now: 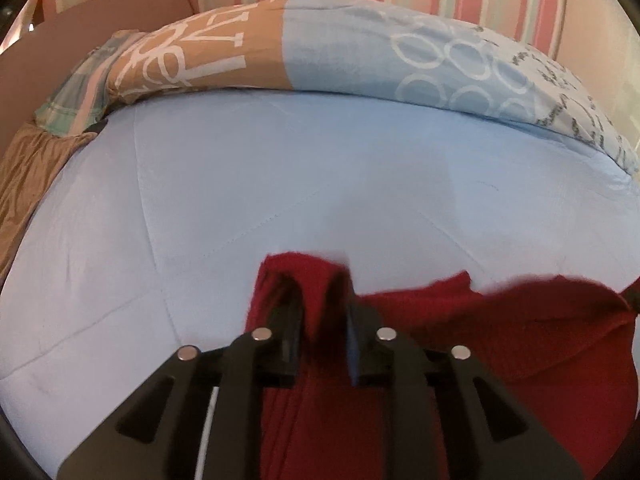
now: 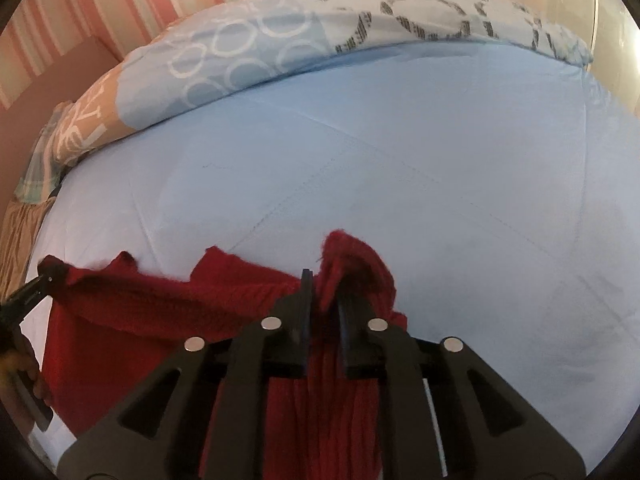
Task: Fold small clothes
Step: 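Lift the hem with both grippers, fold it over toward the collar, release, then move the right gripper to the folded sweater's side edge and grasp it, then lift the side edge with the right gripper, fold it over the sweater, release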
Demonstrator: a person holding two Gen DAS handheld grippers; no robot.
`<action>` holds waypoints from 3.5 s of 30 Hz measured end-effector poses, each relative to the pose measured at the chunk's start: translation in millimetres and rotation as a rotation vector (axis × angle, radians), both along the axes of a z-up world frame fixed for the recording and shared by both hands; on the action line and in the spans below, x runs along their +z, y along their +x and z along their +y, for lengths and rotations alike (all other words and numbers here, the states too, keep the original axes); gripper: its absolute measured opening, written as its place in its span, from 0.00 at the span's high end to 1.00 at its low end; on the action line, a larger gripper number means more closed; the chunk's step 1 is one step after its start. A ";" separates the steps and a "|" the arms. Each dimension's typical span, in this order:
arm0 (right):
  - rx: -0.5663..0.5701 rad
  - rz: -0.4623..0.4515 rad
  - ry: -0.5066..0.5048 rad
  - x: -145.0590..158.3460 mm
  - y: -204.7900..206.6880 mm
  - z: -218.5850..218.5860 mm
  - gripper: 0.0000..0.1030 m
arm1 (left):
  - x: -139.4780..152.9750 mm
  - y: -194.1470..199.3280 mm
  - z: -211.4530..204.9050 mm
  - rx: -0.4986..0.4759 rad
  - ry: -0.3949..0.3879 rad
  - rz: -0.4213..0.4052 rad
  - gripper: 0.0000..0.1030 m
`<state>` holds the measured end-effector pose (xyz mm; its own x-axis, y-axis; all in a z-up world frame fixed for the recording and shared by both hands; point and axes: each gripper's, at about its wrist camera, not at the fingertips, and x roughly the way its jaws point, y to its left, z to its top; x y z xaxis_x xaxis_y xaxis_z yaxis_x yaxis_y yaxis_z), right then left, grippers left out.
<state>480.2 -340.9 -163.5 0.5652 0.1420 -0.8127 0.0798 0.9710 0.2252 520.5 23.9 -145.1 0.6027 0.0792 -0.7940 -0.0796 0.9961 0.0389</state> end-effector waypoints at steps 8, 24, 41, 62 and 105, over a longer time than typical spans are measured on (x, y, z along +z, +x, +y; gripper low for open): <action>-0.030 -0.046 0.006 7.9 12.5 -8.4 0.14 | 10.5 21.7 15.5 0.025 0.057 -0.031 0.51; 0.095 -0.111 -0.238 36.2 -50.8 4.8 0.03 | 32.8 -45.7 7.2 -0.074 0.081 -0.084 0.36; -0.020 0.014 -0.367 -11.5 -75.4 -30.8 0.03 | -22.3 -65.2 42.3 -0.014 0.110 0.036 0.33; 0.097 -0.065 -0.017 6.2 -137.7 -23.0 0.26 | 39.8 -154.1 13.5 -0.100 0.039 -0.128 0.33; 0.185 -0.088 -0.161 43.2 -128.6 62.7 0.80 | 40.5 -151.4 52.6 -0.039 0.044 -0.122 0.33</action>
